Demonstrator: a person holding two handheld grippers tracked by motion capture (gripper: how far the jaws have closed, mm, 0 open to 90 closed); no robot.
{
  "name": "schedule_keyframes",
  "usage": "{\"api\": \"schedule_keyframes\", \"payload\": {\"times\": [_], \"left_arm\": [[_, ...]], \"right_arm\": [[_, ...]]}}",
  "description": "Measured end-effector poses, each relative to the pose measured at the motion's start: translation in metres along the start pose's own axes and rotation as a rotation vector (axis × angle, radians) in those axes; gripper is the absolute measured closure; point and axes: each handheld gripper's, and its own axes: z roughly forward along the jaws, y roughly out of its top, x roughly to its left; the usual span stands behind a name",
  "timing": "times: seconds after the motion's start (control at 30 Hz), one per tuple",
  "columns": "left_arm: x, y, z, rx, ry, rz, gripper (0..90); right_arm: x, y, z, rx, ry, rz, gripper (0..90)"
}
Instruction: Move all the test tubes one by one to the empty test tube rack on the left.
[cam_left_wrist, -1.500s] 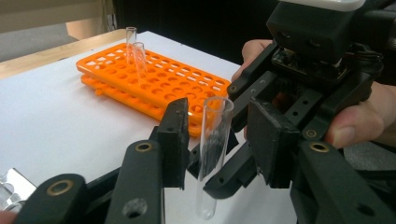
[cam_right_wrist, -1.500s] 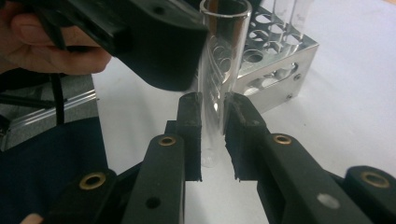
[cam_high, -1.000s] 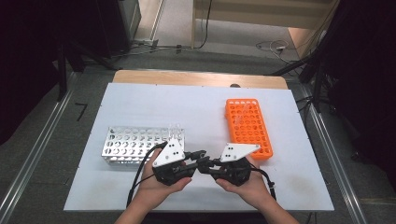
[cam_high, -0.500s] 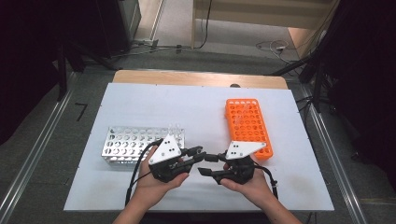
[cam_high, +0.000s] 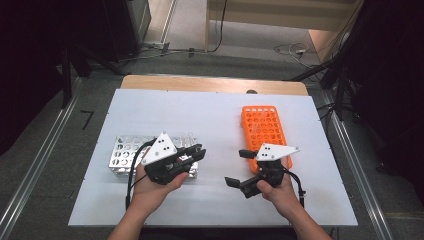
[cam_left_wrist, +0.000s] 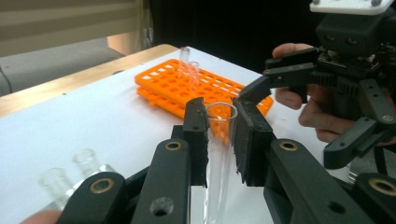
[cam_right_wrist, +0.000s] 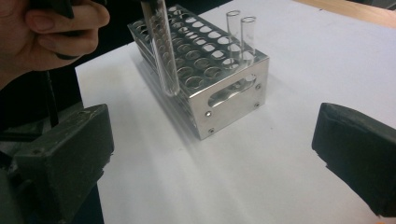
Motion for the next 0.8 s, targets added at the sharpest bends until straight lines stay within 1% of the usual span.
{"api": "schedule_keyframes", "payload": {"times": [0.17, 0.27, 0.47, 0.6, 0.73, 0.8], "left_arm": [[0.014, 0.003, -0.009, -0.006, 0.050, -0.016, 76.3], [0.023, 0.007, -0.013, -0.004, 0.077, -0.013, 76.4], [0.039, 0.011, -0.019, -0.024, 0.124, -0.023, 76.4], [0.049, 0.011, -0.019, -0.030, 0.145, -0.033, 76.4], [0.058, 0.010, -0.013, -0.021, 0.168, -0.032, 76.4], [0.063, 0.008, -0.010, -0.023, 0.179, -0.042, 76.4]], "right_arm": [[-0.008, -0.002, -0.007, -0.005, -0.025, 0.004, 0.0], [-0.013, -0.004, -0.011, -0.008, -0.041, 0.009, 0.0], [-0.020, -0.006, -0.017, -0.013, -0.063, 0.015, 0.0], [-0.022, -0.007, -0.018, -0.014, -0.071, 0.020, 0.0], [-0.024, -0.008, -0.020, -0.015, -0.079, 0.018, 0.0], [-0.024, -0.008, -0.021, -0.015, -0.081, 0.019, 0.0]]}}
